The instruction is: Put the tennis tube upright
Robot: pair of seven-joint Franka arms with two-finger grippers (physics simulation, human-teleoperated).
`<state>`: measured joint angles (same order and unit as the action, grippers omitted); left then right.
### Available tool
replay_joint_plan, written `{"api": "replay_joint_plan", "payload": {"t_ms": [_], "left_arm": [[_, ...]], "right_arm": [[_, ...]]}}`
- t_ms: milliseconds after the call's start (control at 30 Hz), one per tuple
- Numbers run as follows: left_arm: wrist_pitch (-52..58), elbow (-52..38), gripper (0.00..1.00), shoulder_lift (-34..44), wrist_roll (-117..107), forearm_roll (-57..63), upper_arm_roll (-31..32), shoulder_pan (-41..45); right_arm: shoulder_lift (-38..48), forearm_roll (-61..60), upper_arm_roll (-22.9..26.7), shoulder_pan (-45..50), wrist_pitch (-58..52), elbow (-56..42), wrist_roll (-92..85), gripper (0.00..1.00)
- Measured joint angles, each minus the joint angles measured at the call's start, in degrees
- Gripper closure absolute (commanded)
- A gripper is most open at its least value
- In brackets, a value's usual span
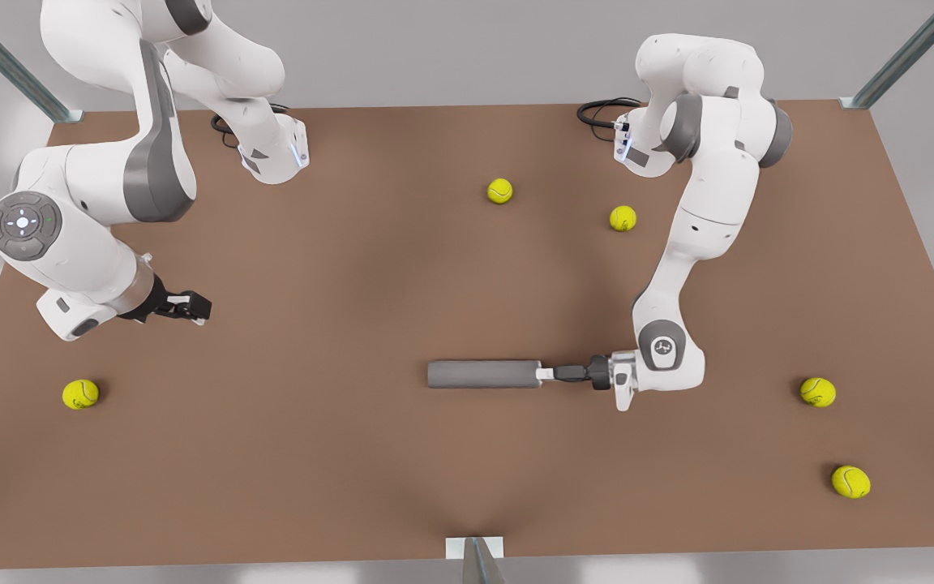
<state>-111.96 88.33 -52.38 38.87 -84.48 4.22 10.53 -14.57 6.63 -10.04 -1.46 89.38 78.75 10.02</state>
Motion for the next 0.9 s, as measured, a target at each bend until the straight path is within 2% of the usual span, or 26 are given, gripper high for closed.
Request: {"api": "replay_joint_plan", "payload": {"t_ms": [233,300,500,767,900], "left_arm": [[-0.36,-0.17,0.01,-0.35,1.29,-2.85,-0.01,2.21],[-0.28,-0.18,0.06,-0.44,1.65,-3.20,-0.01,2.30],[-0.19,-0.18,0.37,-0.97,1.65,-3.60,-0.01,2.30],[0.17,-0.18,0.59,-1.23,1.48,-3.69,-0.01,2.30],[0.59,-0.18,0.66,-1.15,1.05,-3.69,-0.01,2.30]], "right_arm": [[-0.20,0.13,0.02,0.53,0.09,-0.06,0.00,0.00],[-0.20,0.13,0.02,0.50,0.09,-0.06,0.00,0.00],[-0.20,0.14,0.02,0.50,0.09,-0.08,0.00,0.00],[-0.20,-0.04,0.02,0.52,0.09,-0.09,0.00,0.00],[-0.20,0.03,0.02,0.56,0.09,-0.09,0.00,0.00]]}}
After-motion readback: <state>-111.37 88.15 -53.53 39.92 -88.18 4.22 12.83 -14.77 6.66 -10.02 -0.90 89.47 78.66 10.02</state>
